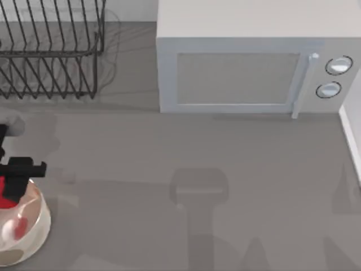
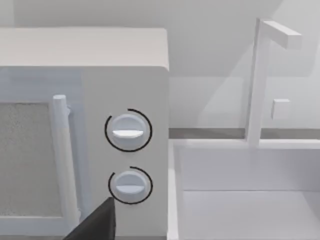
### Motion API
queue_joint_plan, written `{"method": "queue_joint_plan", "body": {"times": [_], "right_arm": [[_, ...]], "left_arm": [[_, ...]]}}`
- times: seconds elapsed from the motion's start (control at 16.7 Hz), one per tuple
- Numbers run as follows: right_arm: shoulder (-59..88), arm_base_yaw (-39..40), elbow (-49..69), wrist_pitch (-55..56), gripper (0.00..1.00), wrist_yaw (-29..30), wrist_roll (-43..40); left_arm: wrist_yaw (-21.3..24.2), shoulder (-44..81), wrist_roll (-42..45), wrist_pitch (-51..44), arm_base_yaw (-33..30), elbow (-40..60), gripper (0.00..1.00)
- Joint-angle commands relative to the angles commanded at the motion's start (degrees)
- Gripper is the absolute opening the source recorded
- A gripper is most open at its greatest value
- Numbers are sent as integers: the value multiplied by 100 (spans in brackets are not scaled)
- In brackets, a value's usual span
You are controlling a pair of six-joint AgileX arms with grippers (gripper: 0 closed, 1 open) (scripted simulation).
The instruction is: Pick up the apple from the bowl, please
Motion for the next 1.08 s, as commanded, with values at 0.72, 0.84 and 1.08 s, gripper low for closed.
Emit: {"method": "queue_joint_plan", "body": {"times": [0.72,0.84,1.08], "right_arm": [[0,0,0,0,100,0,0],[0,0,0,0,100,0,0],[0,0,0,0,100,0,0]], "left_arm": [[-2,-424,-75,-4548,-67,4187,0],[-2,-448,-77,-4627,-69,4266,0],[-6,-420,-80,-4606,-58,4249,0]]}}
